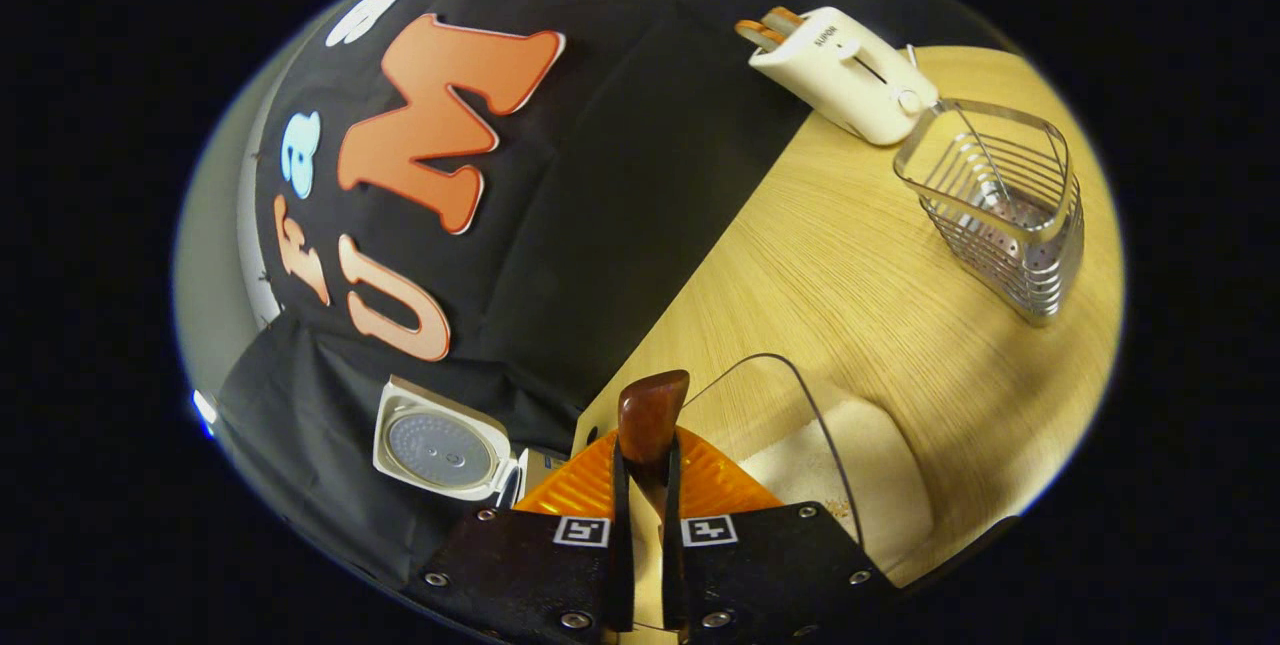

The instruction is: Close the left gripper, press the button to open the rice cooker; take a wooden spoon from the chopstick holder with the right hand, scoop a spoonful of rice and pour it into the rice cooker, then put the wooden spoon back into the chopstick holder.

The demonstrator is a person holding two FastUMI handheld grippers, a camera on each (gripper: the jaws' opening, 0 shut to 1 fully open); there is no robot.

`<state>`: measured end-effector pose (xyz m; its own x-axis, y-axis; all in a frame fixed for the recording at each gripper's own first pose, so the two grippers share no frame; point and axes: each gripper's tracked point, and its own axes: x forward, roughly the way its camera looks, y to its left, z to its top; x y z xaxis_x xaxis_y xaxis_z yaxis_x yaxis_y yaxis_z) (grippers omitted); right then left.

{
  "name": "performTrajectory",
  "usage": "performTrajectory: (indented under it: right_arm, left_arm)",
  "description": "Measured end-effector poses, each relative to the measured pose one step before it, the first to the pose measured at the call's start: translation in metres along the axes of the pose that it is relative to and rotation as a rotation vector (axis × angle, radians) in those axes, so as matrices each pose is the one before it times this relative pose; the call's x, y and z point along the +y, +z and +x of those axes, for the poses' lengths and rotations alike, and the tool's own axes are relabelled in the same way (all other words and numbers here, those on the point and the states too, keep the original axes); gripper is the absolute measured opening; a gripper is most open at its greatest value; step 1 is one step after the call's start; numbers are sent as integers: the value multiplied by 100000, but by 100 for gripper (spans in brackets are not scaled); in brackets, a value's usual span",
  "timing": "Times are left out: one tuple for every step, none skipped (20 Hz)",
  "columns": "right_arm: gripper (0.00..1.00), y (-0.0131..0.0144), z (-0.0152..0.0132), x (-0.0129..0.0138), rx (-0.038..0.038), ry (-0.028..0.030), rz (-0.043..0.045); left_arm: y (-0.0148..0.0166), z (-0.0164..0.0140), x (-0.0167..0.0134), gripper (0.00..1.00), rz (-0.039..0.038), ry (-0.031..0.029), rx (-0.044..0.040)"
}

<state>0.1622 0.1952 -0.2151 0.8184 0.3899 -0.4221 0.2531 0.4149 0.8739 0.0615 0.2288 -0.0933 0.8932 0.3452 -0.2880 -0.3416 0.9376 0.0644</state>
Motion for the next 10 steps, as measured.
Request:
performTrajectory:
  right_arm:
    - [11, 356, -213, -270, -669, -100, 3403]
    - [11, 475, -128, 14, -896, 556, 3092]
    - [11, 537, -202, -11, -1370, 532, 2779]
    - [11, 580, -117, 219, -1327, 1010, 2701]
    - [12, 544, -131, 270, -1606, 734, 2993]
    - [11, 581, -111, 399, -1057, 1514, 2970]
    - [11, 605, -222, 414, -1252, 1409, 3536]
    - [12, 439, -110, 607, -574, 2054, 4460]
    - [12, 437, -136, 492, -670, 2039, 5209]
    - [12, 338, 113, 860, -346, 2618, 4999]
  left_arm:
    - [96, 11, -57, 67, -64, 6, -345]
    - [-31, -36, -8, 69, -118, 136, 173]
    - [101, 11, 7, 69, -105, 40, -59]
    - [-46, 33, 63, 67, -157, 167, 157]
    - [22, 16, -52, 69, -273, 52, -42]
    - [21, -44, -26, 67, -417, -56, 70]
    - [-11, -58, -27, 69, -319, -144, -60]
    - [24, 128, -36, 69, -162, 6, 6]
    - [7, 35, -24, 69, -231, 130, 185]
    - [-130, -58, 2, 67, -316, -128, 180]
